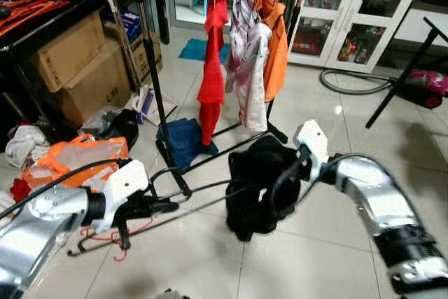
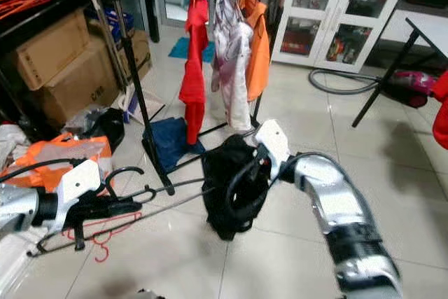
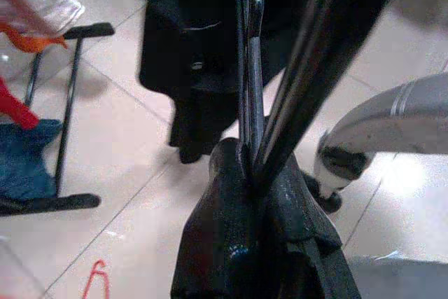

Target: Hang hanger

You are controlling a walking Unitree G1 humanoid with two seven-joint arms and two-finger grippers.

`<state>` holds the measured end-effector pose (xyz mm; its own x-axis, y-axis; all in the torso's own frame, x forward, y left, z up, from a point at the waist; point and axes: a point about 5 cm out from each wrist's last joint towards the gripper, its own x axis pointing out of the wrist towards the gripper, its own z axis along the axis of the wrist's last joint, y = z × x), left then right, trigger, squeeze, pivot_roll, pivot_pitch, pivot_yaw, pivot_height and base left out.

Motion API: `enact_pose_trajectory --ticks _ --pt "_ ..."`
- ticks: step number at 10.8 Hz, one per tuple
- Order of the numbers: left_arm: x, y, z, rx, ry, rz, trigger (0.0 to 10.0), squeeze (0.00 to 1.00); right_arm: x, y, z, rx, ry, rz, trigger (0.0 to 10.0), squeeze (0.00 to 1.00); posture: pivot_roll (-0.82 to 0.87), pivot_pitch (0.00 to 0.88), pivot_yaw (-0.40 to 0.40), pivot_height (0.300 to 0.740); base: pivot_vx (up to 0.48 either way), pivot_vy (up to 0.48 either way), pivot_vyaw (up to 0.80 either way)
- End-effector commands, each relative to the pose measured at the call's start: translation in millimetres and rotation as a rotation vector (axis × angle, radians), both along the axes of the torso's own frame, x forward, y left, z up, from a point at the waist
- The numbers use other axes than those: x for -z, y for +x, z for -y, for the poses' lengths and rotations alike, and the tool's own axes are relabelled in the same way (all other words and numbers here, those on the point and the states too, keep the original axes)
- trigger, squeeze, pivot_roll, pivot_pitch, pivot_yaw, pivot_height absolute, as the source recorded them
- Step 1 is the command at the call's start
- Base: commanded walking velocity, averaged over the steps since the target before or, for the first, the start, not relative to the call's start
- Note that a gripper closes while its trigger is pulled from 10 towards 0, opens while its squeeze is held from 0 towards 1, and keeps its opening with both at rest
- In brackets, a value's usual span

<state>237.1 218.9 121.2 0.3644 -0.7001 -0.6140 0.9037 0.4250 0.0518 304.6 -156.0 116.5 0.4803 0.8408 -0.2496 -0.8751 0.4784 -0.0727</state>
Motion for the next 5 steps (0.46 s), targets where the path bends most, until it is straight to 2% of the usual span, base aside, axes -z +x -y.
enact_pose_trajectory --ticks 1,3,5 --pt "-3 2.6 0.2 0.025 0.023 0.015 10.0 0.00 -13 0.1 -2.6 -0.038 0.011 0.043 0.0 0.55 -0.01 0.007 -0.030 0.740 0.000 0.000 0.00" --pt "-4 9.3 2.8 0.068 0.036 0.027 10.0 0.00 -32 -7.4 -20.8 -0.149 0.032 0.082 0.0 0.55 -0.02 0.011 -0.023 0.740 0.000 0.000 0.00" --pt "-6 7.7 15.6 0.145 0.003 0.018 10.0 0.00 -36 -8.8 -40.9 -0.189 0.045 0.116 0.0 0.54 -0.03 0.016 -0.019 0.740 0.000 0.000 0.00"
